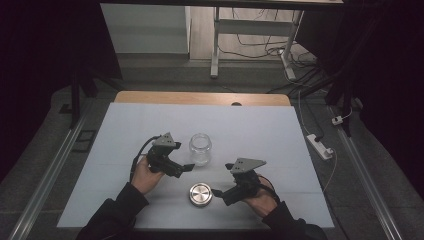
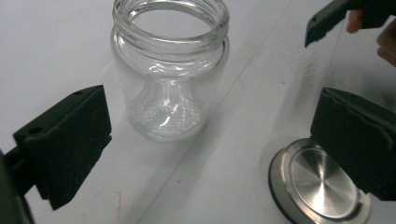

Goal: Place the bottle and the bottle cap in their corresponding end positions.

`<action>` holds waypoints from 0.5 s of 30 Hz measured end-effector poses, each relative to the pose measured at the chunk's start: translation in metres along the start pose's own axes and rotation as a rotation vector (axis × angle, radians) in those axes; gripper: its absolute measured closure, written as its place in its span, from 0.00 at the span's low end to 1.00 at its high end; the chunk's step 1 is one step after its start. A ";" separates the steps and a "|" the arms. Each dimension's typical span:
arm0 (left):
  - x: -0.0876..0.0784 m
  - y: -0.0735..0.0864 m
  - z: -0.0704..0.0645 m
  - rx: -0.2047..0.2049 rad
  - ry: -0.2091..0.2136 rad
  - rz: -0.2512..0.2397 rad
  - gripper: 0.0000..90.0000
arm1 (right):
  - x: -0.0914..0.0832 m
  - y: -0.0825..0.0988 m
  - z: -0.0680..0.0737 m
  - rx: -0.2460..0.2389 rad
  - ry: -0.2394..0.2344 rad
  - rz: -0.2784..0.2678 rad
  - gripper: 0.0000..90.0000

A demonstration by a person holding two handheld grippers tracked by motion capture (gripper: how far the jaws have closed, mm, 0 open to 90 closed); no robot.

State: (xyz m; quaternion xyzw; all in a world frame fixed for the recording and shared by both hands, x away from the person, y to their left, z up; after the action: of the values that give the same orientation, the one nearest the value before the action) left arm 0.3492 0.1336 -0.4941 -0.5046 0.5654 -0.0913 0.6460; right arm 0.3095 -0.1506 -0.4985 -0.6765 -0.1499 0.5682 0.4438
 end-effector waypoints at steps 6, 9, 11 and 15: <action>-0.011 0.008 -0.009 0.002 -0.001 -0.008 0.00 | -0.013 0.004 -0.006 0.012 0.037 -0.019 0.00; -0.016 0.014 -0.014 -0.003 0.002 -0.007 0.00 | -0.018 0.007 -0.009 0.014 0.054 -0.019 0.00; -0.019 0.018 -0.016 -0.007 -0.002 -0.010 0.00 | -0.022 0.009 -0.010 0.017 0.061 -0.017 0.00; -0.027 0.026 -0.021 -0.022 -0.006 -0.011 0.00 | -0.028 0.013 -0.012 0.014 0.077 -0.014 0.00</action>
State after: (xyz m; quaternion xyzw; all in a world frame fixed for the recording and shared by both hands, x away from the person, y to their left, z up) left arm 0.3109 0.1529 -0.4937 -0.5150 0.5618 -0.0870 0.6416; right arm 0.3074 -0.1830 -0.4914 -0.6937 -0.1333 0.5396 0.4581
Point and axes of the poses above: each handheld gripper's, and its own axes: x roughly forward along the jaws, y roughly out of its underside, z roughly to its left, the point moved 1 cm from there along x, roughly forward along the jaws, and after that the axes turned 5 degrees about z, right-handed, at the moved point
